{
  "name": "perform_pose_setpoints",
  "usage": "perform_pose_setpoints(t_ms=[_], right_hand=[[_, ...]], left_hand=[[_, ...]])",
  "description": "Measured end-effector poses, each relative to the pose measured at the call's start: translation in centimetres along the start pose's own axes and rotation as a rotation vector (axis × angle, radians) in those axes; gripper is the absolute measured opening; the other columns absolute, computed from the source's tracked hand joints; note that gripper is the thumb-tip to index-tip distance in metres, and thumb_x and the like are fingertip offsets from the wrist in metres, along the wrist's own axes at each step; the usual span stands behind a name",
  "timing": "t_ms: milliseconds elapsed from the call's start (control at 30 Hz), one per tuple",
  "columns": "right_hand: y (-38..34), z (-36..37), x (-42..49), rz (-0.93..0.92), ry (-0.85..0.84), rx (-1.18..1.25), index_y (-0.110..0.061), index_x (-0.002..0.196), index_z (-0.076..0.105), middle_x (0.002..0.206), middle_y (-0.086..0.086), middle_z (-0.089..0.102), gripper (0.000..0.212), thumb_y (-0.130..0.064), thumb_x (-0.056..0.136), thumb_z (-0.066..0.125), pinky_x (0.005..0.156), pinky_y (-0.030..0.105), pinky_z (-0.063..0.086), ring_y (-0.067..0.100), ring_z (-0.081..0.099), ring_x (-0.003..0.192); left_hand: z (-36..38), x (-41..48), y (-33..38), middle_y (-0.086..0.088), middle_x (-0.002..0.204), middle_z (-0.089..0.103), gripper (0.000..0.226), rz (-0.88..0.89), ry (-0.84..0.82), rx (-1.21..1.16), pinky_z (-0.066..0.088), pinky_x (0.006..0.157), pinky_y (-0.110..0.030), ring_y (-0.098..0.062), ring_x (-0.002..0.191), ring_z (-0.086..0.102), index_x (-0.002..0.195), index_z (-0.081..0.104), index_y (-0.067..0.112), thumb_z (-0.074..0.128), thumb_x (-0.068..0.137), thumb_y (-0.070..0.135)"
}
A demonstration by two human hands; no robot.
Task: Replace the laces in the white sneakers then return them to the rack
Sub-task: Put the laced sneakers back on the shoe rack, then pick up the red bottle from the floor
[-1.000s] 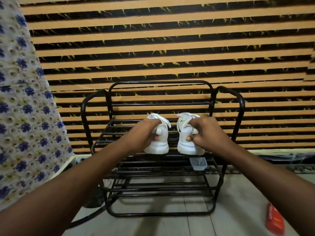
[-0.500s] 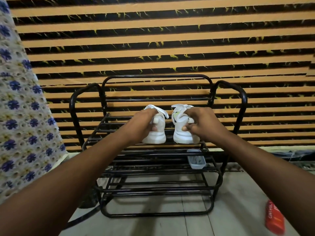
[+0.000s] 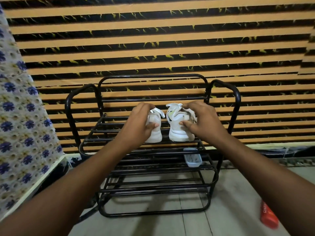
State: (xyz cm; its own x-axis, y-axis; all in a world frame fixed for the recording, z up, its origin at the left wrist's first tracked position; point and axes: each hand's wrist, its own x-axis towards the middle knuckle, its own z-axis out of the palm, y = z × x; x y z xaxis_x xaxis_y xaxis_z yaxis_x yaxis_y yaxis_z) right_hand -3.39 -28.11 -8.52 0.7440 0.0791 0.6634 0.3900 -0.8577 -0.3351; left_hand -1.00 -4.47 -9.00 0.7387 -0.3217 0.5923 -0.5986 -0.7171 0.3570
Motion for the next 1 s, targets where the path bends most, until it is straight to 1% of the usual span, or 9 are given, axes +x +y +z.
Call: perform_pose_setpoints(t_ms=[100,200,267,400,600,733,800,900,1000], right_hand=[[-0.9,-1.1,-2.8,0.04,0.17,0.109,-0.02,0.122,0.067,0.118,-0.007,0.066,0.041,-0.027,0.084,0.079,0.096,0.033,0.05,0.008,0.058,0.11],[-1.7,-1.8,-5.6,0.086,0.235,0.188,-0.024,0.118,0.068,0.112,-0.014,0.066,0.033,-0.03,0.086,0.076,0.09,0.02,0.051,-0.002,0.059,0.105],[-1.9,-2.8,-7.8,0.134,0.284,0.24,-0.026,0.114,0.069,0.108,-0.018,0.066,0.028,-0.026,0.086,0.076,0.085,0.014,0.051,-0.004,0.061,0.102],[-1.4,-5.5,-11.6,0.265,0.372,0.331,-0.025,0.104,0.071,0.098,-0.016,0.069,0.021,-0.015,0.086,0.076,0.08,0.013,0.053,-0.002,0.065,0.094],[1.3,-10.5,-17.0,0.442,0.415,0.389,-0.023,0.097,0.072,0.092,-0.009,0.071,0.015,-0.01,0.089,0.073,0.08,0.028,0.06,0.003,0.067,0.09],[4.6,-12.3,-19.6,0.503,0.408,0.385,-0.023,0.097,0.071,0.09,-0.006,0.071,0.015,-0.01,0.089,0.072,0.08,0.034,0.062,0.007,0.068,0.088],[6.7,-12.2,-21.0,0.527,0.401,0.358,-0.022,0.098,0.071,0.09,-0.006,0.071,0.015,-0.01,0.09,0.07,0.08,0.036,0.061,0.007,0.068,0.087],[10.2,-11.1,-22.8,0.556,0.377,0.296,-0.02,0.1,0.071,0.091,-0.008,0.071,0.017,-0.007,0.089,0.069,0.082,0.035,0.06,0.007,0.068,0.087],[13.4,-9.2,-24.5,0.58,0.33,0.217,-0.02,0.1,0.072,0.092,-0.01,0.071,0.019,-0.006,0.088,0.068,0.081,0.03,0.059,0.004,0.067,0.087]], left_hand=[[0.4,-1.9,3.2,0.008,0.13,0.057,0.035,0.037,0.18,-0.158,0.042,0.095,-0.017,-0.003,0.12,0.051,0.13,0.056,0.021,0.068,0.098,0.025],[1.4,-3.7,6.5,0.008,0.118,0.066,0.024,-0.011,0.271,-0.372,0.052,0.093,-0.025,-0.006,0.112,0.061,0.12,0.063,0.018,0.069,0.098,0.021],[2.2,-5.1,8.9,0.01,0.114,0.069,0.02,-0.056,0.273,-0.515,0.054,0.095,-0.027,-0.004,0.11,0.063,0.117,0.065,0.019,0.069,0.098,0.02],[3.6,-7.3,12.2,0.014,0.112,0.069,0.017,-0.061,0.194,-0.621,0.057,0.093,-0.03,-0.002,0.109,0.065,0.115,0.065,0.026,0.069,0.098,0.023],[6.2,-9.3,17.4,0.011,0.107,0.07,0.019,-0.061,0.052,-0.717,0.057,0.089,-0.026,-0.003,0.103,0.067,0.11,0.066,0.028,0.072,0.095,0.019],[9.1,-9.6,20.3,0.01,0.107,0.069,0.019,-0.054,-0.058,-0.773,0.054,0.086,-0.018,-0.001,0.102,0.065,0.113,0.066,0.023,0.072,0.096,0.017],[11.1,-9.6,21.4,0.008,0.107,0.069,0.02,-0.079,-0.126,-0.82,0.056,0.087,-0.022,-0.003,0.101,0.066,0.114,0.066,0.02,0.071,0.096,0.016],[15.3,-9.5,21.8,0.005,0.109,0.069,0.021,-0.073,-0.206,-0.806,0.057,0.091,-0.031,-0.009,0.104,0.066,0.116,0.065,0.019,0.071,0.096,0.016],[20.1,-9.6,21.2,0.006,0.109,0.068,0.021,-0.07,-0.261,-0.771,0.055,0.091,-0.028,-0.008,0.104,0.065,0.116,0.065,0.019,0.071,0.095,0.016]])
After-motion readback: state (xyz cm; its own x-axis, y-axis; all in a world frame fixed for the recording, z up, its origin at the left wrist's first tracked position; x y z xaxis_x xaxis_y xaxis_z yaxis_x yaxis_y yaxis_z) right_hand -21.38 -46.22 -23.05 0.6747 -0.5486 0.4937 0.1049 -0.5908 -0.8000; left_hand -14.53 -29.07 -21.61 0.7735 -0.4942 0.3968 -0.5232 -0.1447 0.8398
